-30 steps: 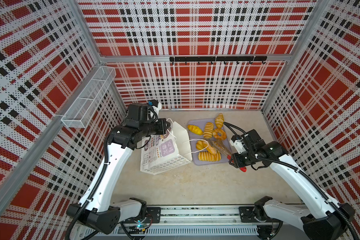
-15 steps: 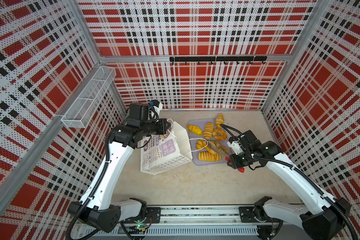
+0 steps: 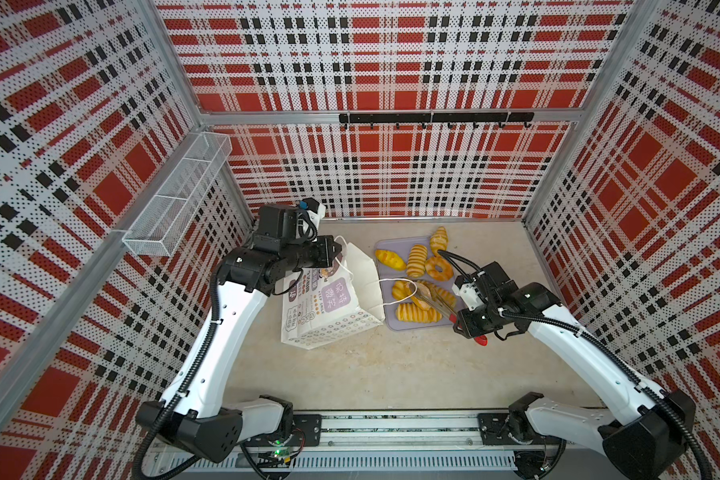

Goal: Place the fake bread into the paper bag
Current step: 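Lift the bun with the tongs and swing it toward the bag opening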

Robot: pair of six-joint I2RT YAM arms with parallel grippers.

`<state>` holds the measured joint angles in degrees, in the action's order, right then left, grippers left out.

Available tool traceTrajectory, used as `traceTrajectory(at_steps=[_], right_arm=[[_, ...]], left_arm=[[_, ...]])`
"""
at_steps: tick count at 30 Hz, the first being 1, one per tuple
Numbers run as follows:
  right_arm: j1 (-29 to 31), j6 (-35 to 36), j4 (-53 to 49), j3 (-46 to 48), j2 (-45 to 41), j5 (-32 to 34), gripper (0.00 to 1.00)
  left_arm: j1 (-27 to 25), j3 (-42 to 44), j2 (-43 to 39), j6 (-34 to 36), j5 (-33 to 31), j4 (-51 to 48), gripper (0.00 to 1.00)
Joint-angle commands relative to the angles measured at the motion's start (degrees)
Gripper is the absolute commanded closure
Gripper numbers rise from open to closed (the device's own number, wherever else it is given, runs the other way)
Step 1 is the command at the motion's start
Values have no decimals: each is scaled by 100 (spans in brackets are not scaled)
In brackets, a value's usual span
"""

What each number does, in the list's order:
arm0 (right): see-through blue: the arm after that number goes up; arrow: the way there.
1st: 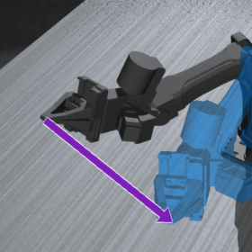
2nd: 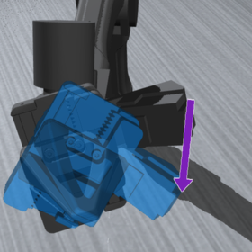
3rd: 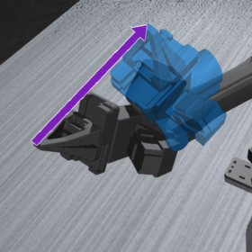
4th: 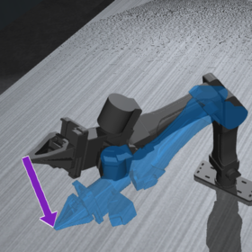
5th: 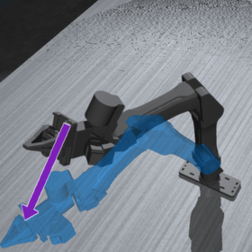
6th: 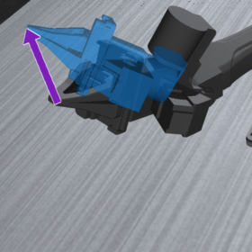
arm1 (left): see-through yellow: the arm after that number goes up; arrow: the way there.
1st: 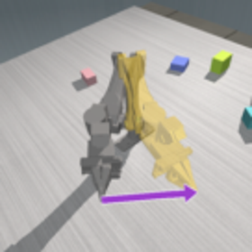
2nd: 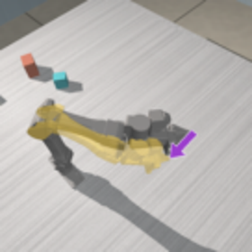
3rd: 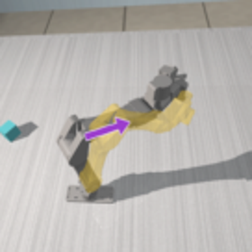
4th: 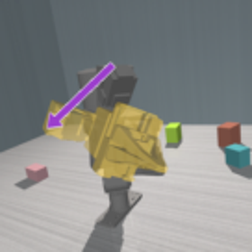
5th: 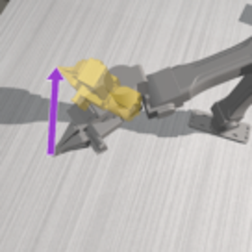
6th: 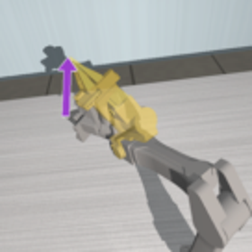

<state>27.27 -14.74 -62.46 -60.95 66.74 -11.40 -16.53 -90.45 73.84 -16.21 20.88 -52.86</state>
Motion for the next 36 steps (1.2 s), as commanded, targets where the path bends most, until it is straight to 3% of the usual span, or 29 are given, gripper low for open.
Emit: traceTrajectory(at_steps=[1, 14, 19, 24, 36], right_arm=[[29, -39, 67, -63, -153, 77, 76], [9, -533, -158, -1145, -734, 1082, 79], [8, -469, 290, -1740, -948, 593, 79], [31, -236, 784, -1584, -979, -850, 79], [86, -98, 665, -798, -1241, -1649, 81]], left_arm=[[-60, -192, 47, 94, 99, -58, 100], [-144, -307, 136, 81, 91, -58, 100], [-192, -330, 187, 82, 73, -49, 100], [-219, -335, 202, 62, 36, -5, 100], [-219, -453, 267, -40, -93, 88, 100]])
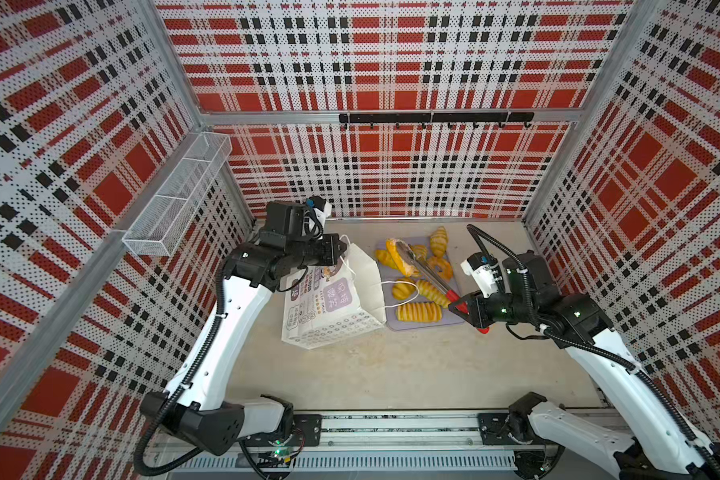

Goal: Place the fake bread into the paper bag
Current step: 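Lift the bun with the tongs and swing it toward the bag opening, then lower the bun into the bag held by the left gripper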

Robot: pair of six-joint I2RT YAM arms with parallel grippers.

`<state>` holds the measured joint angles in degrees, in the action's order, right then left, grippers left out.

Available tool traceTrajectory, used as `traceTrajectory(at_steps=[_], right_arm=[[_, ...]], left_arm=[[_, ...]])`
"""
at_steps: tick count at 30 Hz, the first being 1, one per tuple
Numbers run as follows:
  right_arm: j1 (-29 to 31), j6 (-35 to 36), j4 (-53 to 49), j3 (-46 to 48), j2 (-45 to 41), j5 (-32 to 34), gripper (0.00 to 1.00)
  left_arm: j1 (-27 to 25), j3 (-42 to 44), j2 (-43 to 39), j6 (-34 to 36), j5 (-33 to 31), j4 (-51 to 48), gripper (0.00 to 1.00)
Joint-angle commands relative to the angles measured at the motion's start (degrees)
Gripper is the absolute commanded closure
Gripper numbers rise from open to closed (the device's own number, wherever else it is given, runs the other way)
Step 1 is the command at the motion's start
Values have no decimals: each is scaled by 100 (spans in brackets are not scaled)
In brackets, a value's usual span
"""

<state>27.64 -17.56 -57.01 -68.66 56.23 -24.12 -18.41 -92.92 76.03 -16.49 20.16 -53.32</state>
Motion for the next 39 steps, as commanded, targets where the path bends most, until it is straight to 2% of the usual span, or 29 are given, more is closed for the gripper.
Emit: traceTrajectory(at_steps=[1, 7, 17, 39], right_arm=[[49, 207, 89, -9, -199, -391, 81], [67, 265, 43, 143, -206, -522, 80], [215, -5, 659, 503, -141, -810, 80], [1206, -663, 1911, 762, 558, -506, 80]], left_arm=[[-31, -215, 53, -16, -18, 142, 100], [-31, -243, 53, -74, -47, 184, 100], [-28, -284, 53, -126, -72, 199, 100], [-48, -210, 11, -161, -21, 313, 100]])
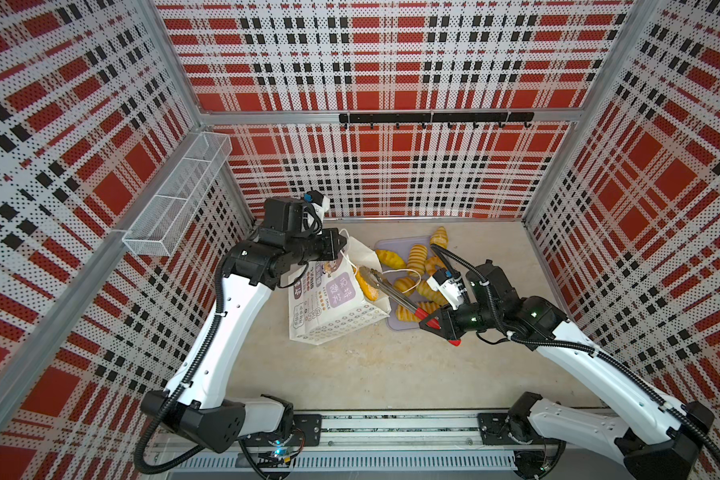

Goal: Place the fake bread into the paper bag
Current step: 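Lower the bun into the bag held by the left gripper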

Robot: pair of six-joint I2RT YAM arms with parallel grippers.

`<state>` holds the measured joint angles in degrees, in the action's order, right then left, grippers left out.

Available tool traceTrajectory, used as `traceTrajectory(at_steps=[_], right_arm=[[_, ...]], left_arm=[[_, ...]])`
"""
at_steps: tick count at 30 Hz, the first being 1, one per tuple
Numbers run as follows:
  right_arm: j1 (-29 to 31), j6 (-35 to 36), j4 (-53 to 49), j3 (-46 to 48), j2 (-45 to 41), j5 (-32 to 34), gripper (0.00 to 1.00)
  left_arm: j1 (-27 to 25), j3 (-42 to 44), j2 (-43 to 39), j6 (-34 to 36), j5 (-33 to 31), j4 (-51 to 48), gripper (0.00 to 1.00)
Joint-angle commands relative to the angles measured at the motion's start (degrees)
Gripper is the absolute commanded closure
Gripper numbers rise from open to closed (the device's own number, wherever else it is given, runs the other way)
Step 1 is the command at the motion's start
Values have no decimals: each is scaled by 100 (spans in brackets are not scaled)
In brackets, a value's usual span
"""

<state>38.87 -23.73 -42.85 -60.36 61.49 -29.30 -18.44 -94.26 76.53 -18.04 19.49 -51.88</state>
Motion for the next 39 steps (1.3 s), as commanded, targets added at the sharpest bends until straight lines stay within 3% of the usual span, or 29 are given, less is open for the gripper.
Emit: traceTrajectory(at_steps=[1, 24, 39], right_arm=[[104, -68, 514, -79, 75, 33, 80], [542, -332, 662, -386, 1164, 814, 78], [617, -317, 602, -547, 1361, 1250, 68]], left_arm=[[-50, -85, -35, -6, 54, 169, 100], [-89, -215, 111, 14, 82, 204, 100], [-107, -234, 136, 29, 69, 251, 100]])
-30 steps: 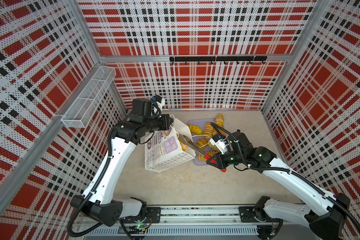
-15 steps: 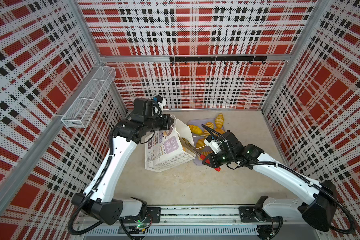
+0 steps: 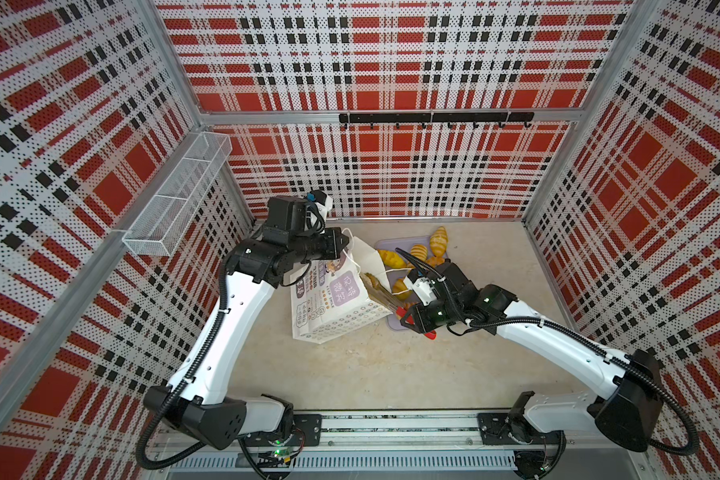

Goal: Place the fake bread into the paper bag
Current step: 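Lower the bun into the bag held by the left gripper, then open the tongs inside the bag to release the sesame bun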

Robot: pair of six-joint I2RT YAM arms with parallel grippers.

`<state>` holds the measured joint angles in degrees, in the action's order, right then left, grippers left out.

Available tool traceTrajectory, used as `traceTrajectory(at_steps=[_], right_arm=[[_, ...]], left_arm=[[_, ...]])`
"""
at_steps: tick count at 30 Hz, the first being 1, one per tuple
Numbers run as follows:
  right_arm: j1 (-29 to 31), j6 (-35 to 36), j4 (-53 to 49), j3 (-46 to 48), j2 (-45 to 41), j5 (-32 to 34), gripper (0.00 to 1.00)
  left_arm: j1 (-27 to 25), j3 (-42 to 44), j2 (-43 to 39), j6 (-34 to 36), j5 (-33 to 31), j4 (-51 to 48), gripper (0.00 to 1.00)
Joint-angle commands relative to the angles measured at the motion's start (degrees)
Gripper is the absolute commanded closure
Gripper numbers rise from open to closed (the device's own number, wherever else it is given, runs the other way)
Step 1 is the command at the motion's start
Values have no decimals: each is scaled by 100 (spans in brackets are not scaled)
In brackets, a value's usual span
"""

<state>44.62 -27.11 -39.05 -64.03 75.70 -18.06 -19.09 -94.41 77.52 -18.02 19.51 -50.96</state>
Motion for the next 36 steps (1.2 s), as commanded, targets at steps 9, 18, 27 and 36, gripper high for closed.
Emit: traceTrajectory(at_steps=[9, 18, 27, 36], right_arm=[[42, -78, 384, -70, -255, 120, 60], [39, -194, 571, 32, -489, 79, 60], [-5, -201, 366, -57, -853, 260, 61], [-208, -320, 390, 82, -1218, 223, 71]], left_arm=[[-42, -236, 28, 30, 71, 157, 100], [-42, -267, 27, 27, 71, 156, 100], [-38, -271, 60, 3, 38, 196, 100], [-33, -264, 88, -35, 53, 280, 100]])
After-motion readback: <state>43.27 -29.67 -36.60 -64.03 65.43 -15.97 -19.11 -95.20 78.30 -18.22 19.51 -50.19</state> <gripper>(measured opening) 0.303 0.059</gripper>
